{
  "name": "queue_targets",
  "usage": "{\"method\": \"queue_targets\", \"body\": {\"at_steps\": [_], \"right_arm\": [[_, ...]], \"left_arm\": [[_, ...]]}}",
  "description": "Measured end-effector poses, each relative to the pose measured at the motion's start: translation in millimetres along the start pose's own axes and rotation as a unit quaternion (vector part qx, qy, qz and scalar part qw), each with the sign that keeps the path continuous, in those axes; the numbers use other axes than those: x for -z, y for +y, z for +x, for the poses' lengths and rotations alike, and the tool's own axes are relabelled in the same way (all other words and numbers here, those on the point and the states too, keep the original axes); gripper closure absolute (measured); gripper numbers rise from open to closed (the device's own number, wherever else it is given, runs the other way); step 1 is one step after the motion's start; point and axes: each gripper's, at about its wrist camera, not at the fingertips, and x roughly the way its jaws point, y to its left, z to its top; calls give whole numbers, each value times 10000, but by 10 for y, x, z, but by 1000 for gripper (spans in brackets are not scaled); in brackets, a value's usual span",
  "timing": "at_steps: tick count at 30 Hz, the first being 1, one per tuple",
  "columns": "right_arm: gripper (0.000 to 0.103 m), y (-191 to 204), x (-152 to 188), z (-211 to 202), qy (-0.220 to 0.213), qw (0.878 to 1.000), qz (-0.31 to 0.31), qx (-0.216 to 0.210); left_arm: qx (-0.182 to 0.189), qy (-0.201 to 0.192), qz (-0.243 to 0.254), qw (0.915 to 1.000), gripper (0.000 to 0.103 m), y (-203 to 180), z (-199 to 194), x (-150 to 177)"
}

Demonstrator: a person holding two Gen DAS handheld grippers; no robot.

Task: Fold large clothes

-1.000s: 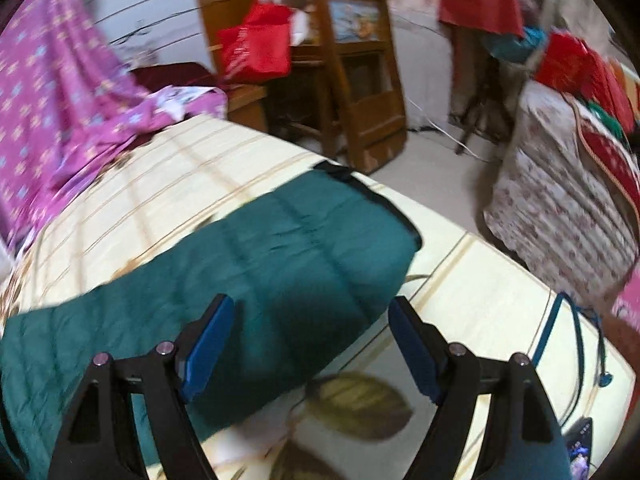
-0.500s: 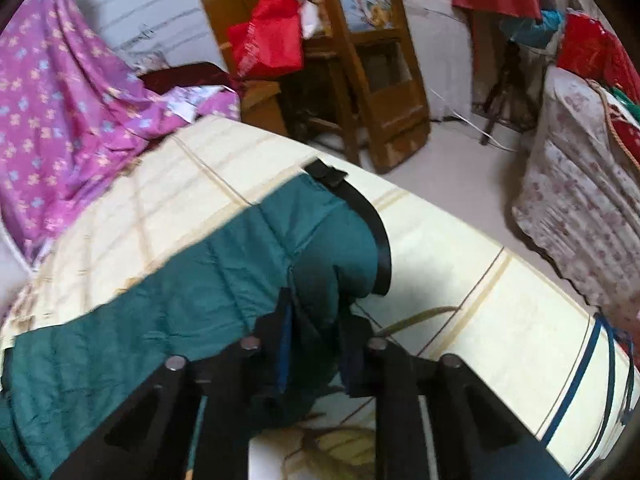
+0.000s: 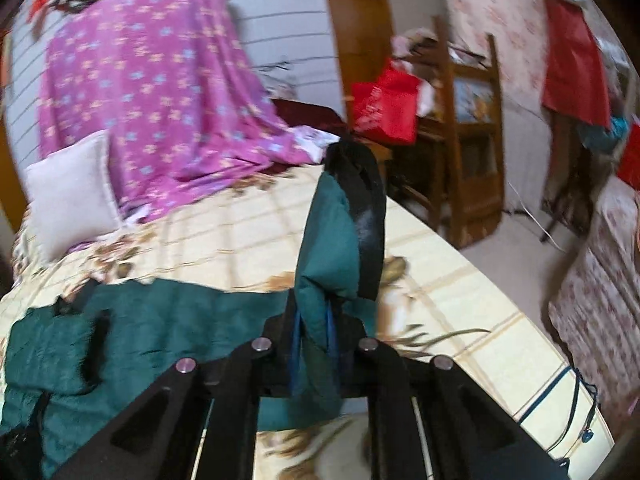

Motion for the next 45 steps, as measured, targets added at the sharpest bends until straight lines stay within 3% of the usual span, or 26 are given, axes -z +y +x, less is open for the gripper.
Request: {"method": "queue_targets", "body": {"at_steps": [7, 14, 23, 28, 32, 33, 34, 36, 40, 45], "right_arm": [[92, 716, -24, -309, -5, 9963, -384, -770], [92, 1482, 56, -343, 297, 9842, -773, -1567], [92, 2712, 603, 27, 1066, 9594, -1381, -2218], [92, 3098, 1040, 335, 1640, 9446, -1479, -2428], [82, 3221, 1317, 482, 2069, 9349, -1681, -2344], [71, 3239, 1323, 456, 2103, 9315, -1720, -2417], [51, 3247, 1316, 427, 2143, 9274, -1708, -2547], [34, 3199, 1242, 288, 2138, 9226, -1624, -2769], [34, 2995, 1027, -26, 1858, 9275, -1699, -2762], [32, 2580, 824, -183, 1719, 9448, -1547, -2320]], "left_arm": [[-72, 3, -119, 9999, 57, 52, -84, -49], [-101, -346, -56, 9993, 57, 150, -385, -171], [-37, -289, -324, 9990, 57, 414, -421, -194], [-13, -188, -511, 9985, 57, 514, -357, -161], [117, -58, -636, 9979, 57, 547, -291, -133], [172, -52, -676, 9976, 57, 552, -289, -133], [252, -70, -731, 9970, 57, 560, -296, -136], [481, -136, -865, 9950, 57, 566, -336, -160], [791, -379, -856, 9925, 57, 444, -465, -264], [1091, -432, -515, 9918, 56, 5, -452, -472]]}}
